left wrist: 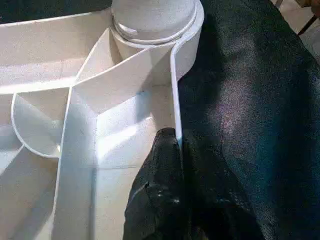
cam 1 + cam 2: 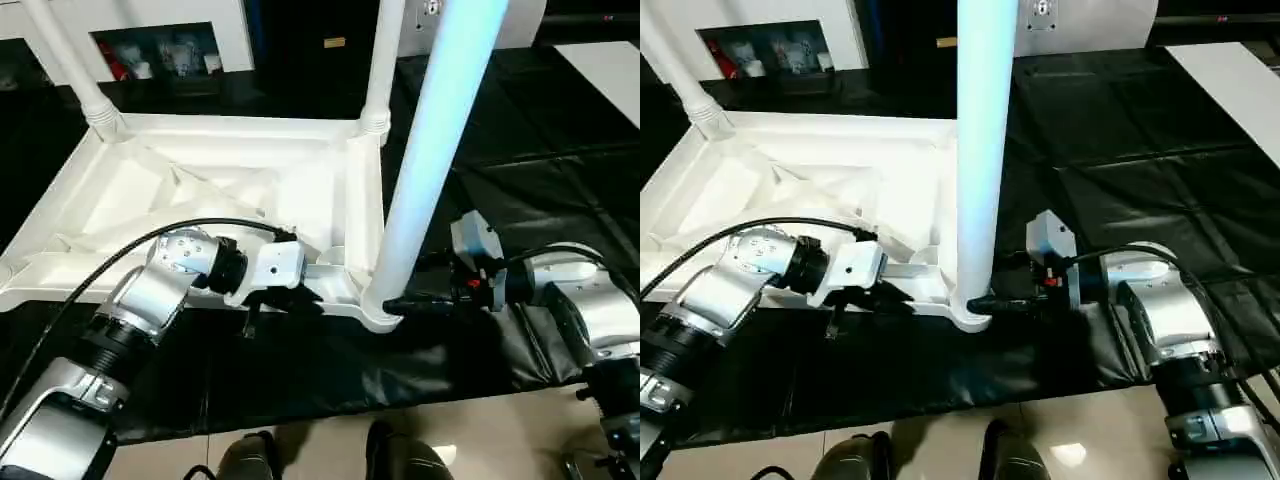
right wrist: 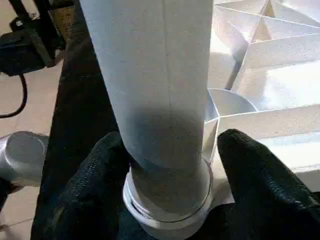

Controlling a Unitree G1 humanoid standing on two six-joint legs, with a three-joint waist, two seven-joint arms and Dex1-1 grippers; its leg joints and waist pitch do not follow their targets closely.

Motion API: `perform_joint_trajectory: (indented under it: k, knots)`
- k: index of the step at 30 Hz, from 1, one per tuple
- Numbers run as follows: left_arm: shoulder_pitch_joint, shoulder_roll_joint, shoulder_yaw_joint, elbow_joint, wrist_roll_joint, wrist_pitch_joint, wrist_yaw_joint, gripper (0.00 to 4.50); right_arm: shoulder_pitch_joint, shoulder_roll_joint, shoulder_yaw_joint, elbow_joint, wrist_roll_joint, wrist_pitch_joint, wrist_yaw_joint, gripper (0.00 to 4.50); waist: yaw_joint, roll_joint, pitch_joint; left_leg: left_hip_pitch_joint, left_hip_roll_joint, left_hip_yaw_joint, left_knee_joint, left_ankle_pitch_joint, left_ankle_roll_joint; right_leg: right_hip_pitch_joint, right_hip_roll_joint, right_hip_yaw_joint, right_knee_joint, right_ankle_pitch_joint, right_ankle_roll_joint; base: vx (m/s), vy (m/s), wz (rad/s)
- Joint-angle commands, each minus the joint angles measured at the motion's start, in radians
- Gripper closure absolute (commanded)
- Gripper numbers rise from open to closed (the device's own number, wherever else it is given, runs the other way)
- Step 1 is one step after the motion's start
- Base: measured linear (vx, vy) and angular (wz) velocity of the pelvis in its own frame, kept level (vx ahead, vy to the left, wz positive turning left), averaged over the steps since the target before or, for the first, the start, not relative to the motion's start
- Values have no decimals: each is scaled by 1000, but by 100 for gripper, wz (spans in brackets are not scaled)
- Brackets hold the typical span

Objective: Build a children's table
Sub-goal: Rotate leg to tighten

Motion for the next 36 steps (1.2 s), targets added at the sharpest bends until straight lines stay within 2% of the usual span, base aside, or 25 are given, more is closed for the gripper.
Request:
perform_joint_trajectory:
  k: [1,8,17,18,20,21,22,23,24,26,27,28,29,30,31,32,33,35,36]
  knots:
    - [-10,1,-37,-21,2,-35,-47,450,-15,2,5,10,9,-20,11,193,-5,-21,-102,11,30,3,-59,-164,140,76,-53,58,-52,-396,-163,0,0,0]
    - [-11,0,-33,-11,5,-38,-50,450,-17,2,13,19,12,-27,30,253,-4,-22,-103,11,28,3,-59,-162,140,77,-51,57,-52,-403,-161,0,0,0]
    - [4,-16,-17,-28,-20,6,-35,450,29,19,11,-47,53,32,18,262,-3,-22,-104,11,29,4,-58,-151,144,77,-48,60,-49,-380,-169,0,0,0]
    - [5,-19,-14,-32,-19,24,-23,450,40,30,6,-68,63,59,-8,262,-2,-12,-102,12,30,4,-59,-154,143,75,-48,60,-51,-377,-170,0,0,0]
    - [1,-33,-5,-35,-11,66,18,450,56,56,0,-102,63,89,-69,262,-2,-15,-103,12,30,3,-60,-157,140,76,-48,61,-50,-372,-174,0,0,0]
    - [-6,-57,10,-35,-9,111,69,450,67,89,-2,-129,44,125,-158,262,-4,-9,-97,8,26,1,-61,-174,126,77,-48,58,-52,-403,-164,0,0,0]
    - [-15,-85,22,-36,0,156,127,450,70,133,-3,-147,16,161,-260,262,-8,-11,-95,10,25,3,-62,-180,114,74,-45,58,-57,-422,-157,0,0,0]
    - [-19,-99,27,-37,6,177,156,450,69,157,-4,-154,2,181,-313,262,-11,-13,-94,15,20,1,-59,-198,90,73,-48,53,-64,-482,-136,0,0,0]
    - [-29,-123,32,-35,17,211,201,450,64,204,-11,-162,-10,210,-393,262,-20,-11,-84,11,13,-1,-62,-228,66,74,-43,46,-76,-557,-101,-51,-3,-6]
    - [-52,-184,47,-19,34,275,301,450,54,298,-27,-177,-29,245,-541,262,-32,-11,-84,20,2,-2,-55,-259,44,70,-47,37,-94,-645,-51,-32,0,-4]
    - [-66,-210,53,-2,39,292,341,450,49,327,-30,-180,-31,264,-580,262,-43,-10,-84,17,2,-6,-54,-268,41,70,-44,29,-98,-658,-37,0,0,0]
    - [-66,-210,53,-2,39,292,341,450,49,327,-30,-180,-31,264,-580,262,-43,-10,-84,17,2,-6,-54,-268,41,70,-44,29,-98,-658,-37,0,0,0]
    - [-81,-241,59,17,47,313,390,450,44,361,-31,-185,-38,282,-627,262,-56,-9,-85,14,4,-10,-55,-283,53,75,-43,19,-108,-649,-18,0,0,0]
    - [-103,-290,65,44,62,343,464,450,35,417,-25,-185,-60,291,-707,262,-64,0,-81,18,9,-14,-56,-313,57,73,-44,10,-112,-647,-17,0,0,0]
    - [-115,-318,72,58,67,362,508,450,26,451,-26,-177,-75,302,-763,262,-68,3,-79,21,12,-15,-56,-331,56,71,-43,5,-116,-646,-18,-35,53,-6]
    - [-124,-341,78,68,71,377,542,450,19,478,-28,-171,-87,312,-807,262,-77,3,-79,25,17,-23,-60,-380,53,78,-44,-9,-123,-638,-13,0,0,0]
    - [-132,-357,81,75,73,382,563,450,9,498,-27,-158,-108,314,-848,262,-82,9,-77,33,22,-27,-64,-421,53,79,-47,-13,-125,-626,-9,0,0,0]
    - [-143,-390,90,81,88,399,603,450,-11,543,-32,-127,-144,314,-933,262,-96,11,-72,32,28,-33,-72,-477,49,82,-47,-18,-124,-616,-5,0,0,0]
    - [-146,-396,90,79,99,401,611,450,-15,561,-52,-116,-133,310,-954,262,-102,13,-71,32,32,-36,-76,-505,44,86,-51,-19,-122,-608,-2,0,0,0]
